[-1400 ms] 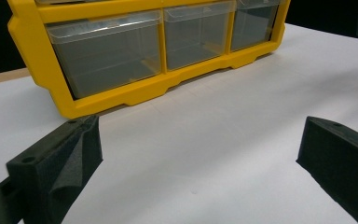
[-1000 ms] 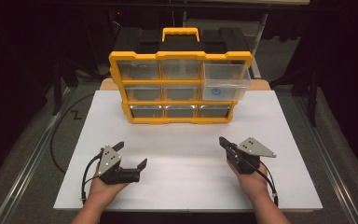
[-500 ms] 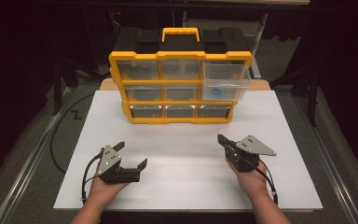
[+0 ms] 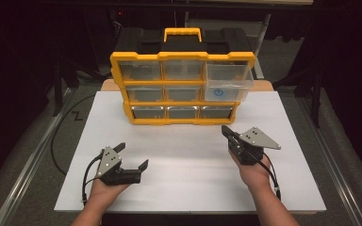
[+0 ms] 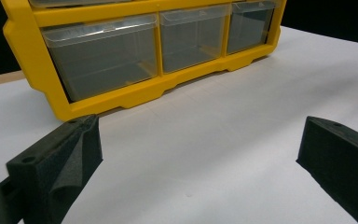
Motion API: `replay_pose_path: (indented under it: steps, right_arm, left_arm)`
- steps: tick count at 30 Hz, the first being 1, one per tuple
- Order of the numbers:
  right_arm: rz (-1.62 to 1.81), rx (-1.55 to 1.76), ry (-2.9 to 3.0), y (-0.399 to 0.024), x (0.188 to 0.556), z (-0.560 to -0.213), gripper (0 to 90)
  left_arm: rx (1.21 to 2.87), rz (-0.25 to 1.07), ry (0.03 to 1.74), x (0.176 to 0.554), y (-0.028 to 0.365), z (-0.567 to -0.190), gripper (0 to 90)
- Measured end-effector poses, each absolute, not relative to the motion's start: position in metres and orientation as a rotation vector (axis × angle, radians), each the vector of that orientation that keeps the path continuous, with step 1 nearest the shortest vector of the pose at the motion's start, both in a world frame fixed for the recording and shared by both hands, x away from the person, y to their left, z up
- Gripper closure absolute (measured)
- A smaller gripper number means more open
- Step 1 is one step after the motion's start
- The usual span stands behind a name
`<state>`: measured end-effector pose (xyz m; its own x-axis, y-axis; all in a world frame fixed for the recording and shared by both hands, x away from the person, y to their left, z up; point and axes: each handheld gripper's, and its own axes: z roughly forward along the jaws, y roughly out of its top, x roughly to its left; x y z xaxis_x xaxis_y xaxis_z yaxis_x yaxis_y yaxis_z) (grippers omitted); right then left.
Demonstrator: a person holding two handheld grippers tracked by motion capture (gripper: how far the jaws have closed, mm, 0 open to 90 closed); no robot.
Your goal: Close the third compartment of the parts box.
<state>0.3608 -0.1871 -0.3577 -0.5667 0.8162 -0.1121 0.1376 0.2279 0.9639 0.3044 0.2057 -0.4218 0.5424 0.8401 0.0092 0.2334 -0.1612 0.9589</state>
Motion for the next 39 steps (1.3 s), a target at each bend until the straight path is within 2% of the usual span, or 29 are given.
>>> replay_pose_path:
  steps: [21,39]
  right_arm:
    - [1.417,0.837,1.767,-0.176,0.374,-0.303,90.0]
    - [1.389,0.846,1.722,-0.174,0.384,-0.276,90.0]
  left_arm:
    - [1.682,0.695,0.906,0.304,0.207,-0.421,0.3]
    - [1.671,0.7,0.902,0.303,0.209,-0.42,0.3]
